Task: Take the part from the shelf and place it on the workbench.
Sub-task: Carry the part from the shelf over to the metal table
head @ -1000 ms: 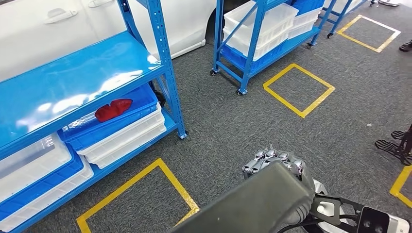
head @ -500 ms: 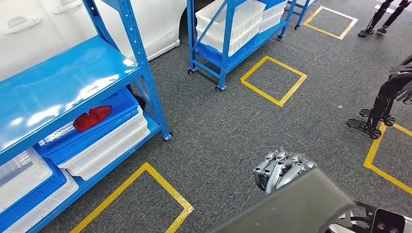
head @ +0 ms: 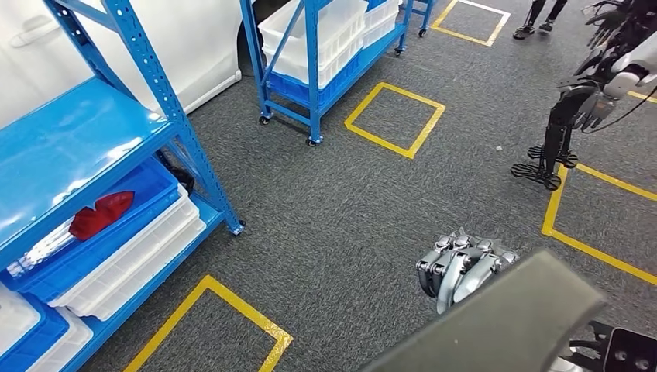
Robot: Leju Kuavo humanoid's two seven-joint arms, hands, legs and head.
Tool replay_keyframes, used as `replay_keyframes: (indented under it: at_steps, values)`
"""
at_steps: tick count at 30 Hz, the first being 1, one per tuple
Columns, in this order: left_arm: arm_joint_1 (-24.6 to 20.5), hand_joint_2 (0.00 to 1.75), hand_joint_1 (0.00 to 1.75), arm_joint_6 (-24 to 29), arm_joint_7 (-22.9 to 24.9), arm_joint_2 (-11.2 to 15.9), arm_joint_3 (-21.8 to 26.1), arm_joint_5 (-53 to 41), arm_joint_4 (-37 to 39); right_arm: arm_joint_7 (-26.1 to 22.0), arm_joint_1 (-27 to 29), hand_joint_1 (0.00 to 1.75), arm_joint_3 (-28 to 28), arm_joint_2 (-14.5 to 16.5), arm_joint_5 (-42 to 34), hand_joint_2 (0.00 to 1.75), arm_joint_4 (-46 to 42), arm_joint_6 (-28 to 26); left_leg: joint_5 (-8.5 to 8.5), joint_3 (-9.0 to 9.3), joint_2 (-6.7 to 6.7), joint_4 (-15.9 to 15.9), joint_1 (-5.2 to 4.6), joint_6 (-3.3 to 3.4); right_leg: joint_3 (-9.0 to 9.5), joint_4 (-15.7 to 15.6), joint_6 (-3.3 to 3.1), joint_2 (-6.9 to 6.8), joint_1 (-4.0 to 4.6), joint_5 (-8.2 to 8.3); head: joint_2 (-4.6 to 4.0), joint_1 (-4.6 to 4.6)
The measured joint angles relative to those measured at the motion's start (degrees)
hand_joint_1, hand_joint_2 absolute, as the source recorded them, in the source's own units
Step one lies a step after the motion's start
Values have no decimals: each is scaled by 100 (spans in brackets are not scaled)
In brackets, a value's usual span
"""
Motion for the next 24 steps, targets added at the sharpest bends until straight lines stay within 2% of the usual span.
replay_keyframes:
  at_steps: [1, 3, 4, 5, 7, 8, 9, 10, 11, 13, 15, 16, 18, 19, 20, 21, 22, 24]
  values:
    - [-4, 175, 0, -2, -2, 6, 1, 1, 0, 0, -22, 175, -19, 21, 0, 175, 25, 7, 1, 35, -46, -101, -5, 18, -25, 1, 38, 55, -8, 16, 0, 0]
    - [-21, 175, 0, 2, -3, 9, 2, 1, 0, -1, -56, 175, -48, 50, 0, 175, 71, 5, 27, 39, 39, -145, -5, 68, -62, -18, 121, 148, -21, 55, 1, 0]
    - [-32, 175, 0, 7, -4, 10, 3, 2, 0, -1, -73, 175, -54, 62, 1, 175, 93, 4, 56, 48, 97, -181, 4, 112, -86, 14, 149, 98, -14, 31, 1, 5]
    - [-37, 175, 0, 13, -6, 11, 4, 6, 0, -1, -98, 175, -57, 74, 5, 175, 117, 1, 88, 57, 163, -218, 13, 154, -148, 134, 168, -12, -2, -55, 1, 22]
    - [-33, 175, 0, 20, -10, 17, 11, 16, 0, -2, -151, 175, -54, 108, 21, 175, 172, -8, 125, 52, 300, -258, 2, 208, -429, 745, 189, -325, 9, -405, 0, 55]
    - [-24, 175, 0, 20, -13, 20, 16, 20, 0, -2, -168, 175, -51, 125, 29, 175, 203, -14, 127, 44, 365, -255, -12, 215, -612, 1146, 200, -413, 2, -588, 0, 67]
    - [-19, 175, 0, 20, -16, 23, 22, 20, 0, -2, -177, 175, -48, 142, 33, 175, 238, -20, 126, 36, 430, -250, -25, 217, -756, 1474, 212, -456, -4, -704, -1, 69]
    - [-15, 175, 0, 20, -20, 26, 27, 20, 0, -1, -185, 175, -43, 154, 32, 175, 272, -25, 123, 32, 494, -243, -33, 217, -803, 1610, 217, -478, -8, -712, -1, 69]
    - [-16, 175, 0, 20, -23, 28, 32, 20, 0, -1, -199, 175, -39, 163, 26, 175, 301, -30, 118, 29, 555, -233, -38, 214, -735, 1514, 216, -498, -8, -618, -1, 70]
    - [-22, 175, 0, 24, -32, 29, 36, 20, 0, -1, -256, 175, -33, 178, 7, 175, 347, -49, 94, 34, 662, -208, -44, 194, -308, 752, 187, -629, 2, -283, 0, 71]
    - [-30, 175, 0, 38, -43, 31, 42, 26, 0, -2, -338, 175, -23, 201, -19, 175, 378, -75, 65, 38, 741, -182, -72, 148, 29, 107, 128, -803, 45, -109, -1, 68]
    - [-33, 175, 0, 50, -45, 32, 50, 32, 0, -2, -381, 175, -15, 217, -31, 175, 393, -90, 57, 40, 778, -177, -84, 119, 76, -7, 96, -838, 67, -106, 0, 67]
    - [-42, 175, 0, 73, -46, 33, 76, 46, 0, -2, -462, 175, 7, 244, -49, 175, 424, -114, 53, 49, 847, -189, -90, 57, 58, -29, 29, -742, 77, -87, 0, 63]
    - [-48, 175, 0, 86, -44, 35, 91, 50, 0, -2, -498, 175, 24, 255, -54, 175, 435, -124, 24, 47, 816, -171, -81, 24, 59, -52, -5, -697, 65, -67, 0, 64]
    - [-52, 175, 0, 95, -42, 37, 107, 54, 0, -1, -540, 175, 46, 270, -58, 175, 446, -135, -60, 12, 730, -74, -73, -4, 61, -78, -40, -648, 50, -44, 0, 62]
    - [-52, 175, 0, 101, -37, 39, 121, 60, 0, -1, -580, 175, 74, 292, -63, 175, 458, -148, -208, -78, 610, 147, -65, -26, 66, -102, -71, -602, 35, -23, -1, 56]
    - [-47, 175, 0, 108, -31, 41, 133, 65, 0, 0, -615, 175, 104, 314, -70, 175, 473, -160, -403, -230, 484, 494, -54, -40, 62, -109, -90, -553, 36, -11, -1, 52]
    - [-24, 175, 0, 116, -21, 42, 149, 78, 0, 1, -656, 175, 157, 346, -85, 175, 515, -178, -732, -601, 379, 1287, -49, -55, 49, -106, -109, -434, 50, -1, -1, 44]
